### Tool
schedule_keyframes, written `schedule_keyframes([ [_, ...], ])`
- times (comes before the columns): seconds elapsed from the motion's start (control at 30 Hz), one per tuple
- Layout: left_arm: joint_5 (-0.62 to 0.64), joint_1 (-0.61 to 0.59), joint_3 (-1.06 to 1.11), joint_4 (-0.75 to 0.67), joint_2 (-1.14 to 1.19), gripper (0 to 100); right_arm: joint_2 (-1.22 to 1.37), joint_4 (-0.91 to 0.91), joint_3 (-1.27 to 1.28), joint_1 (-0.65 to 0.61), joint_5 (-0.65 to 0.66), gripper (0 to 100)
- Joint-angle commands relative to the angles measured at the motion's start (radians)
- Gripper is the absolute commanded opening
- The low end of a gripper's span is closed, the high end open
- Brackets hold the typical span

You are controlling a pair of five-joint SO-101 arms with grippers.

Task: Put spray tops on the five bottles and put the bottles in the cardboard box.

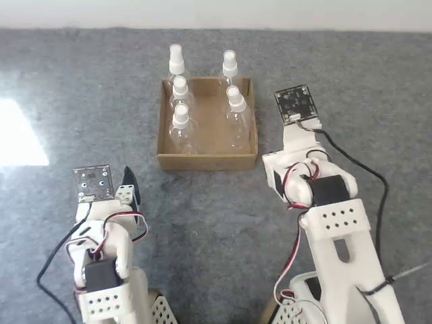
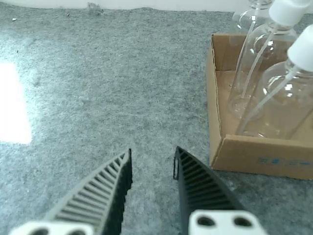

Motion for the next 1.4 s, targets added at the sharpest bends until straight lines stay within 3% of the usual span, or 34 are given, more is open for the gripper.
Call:
schedule_keyframes([
  [0.0,-0.008,0.002,-0.008,-0.031,-0.012,13,-0.084,0.048,0.0,0.019,0.023,1.3],
  [0.5,-0.009,0.003,-0.008,-0.031,-0.012,13,-0.458,0.053,0.232,0.021,0.163,1.7],
  [1.37,-0.009,0.003,0.008,-0.057,-0.012,13,-0.993,-0.027,0.68,0.021,0.169,1.7],
])
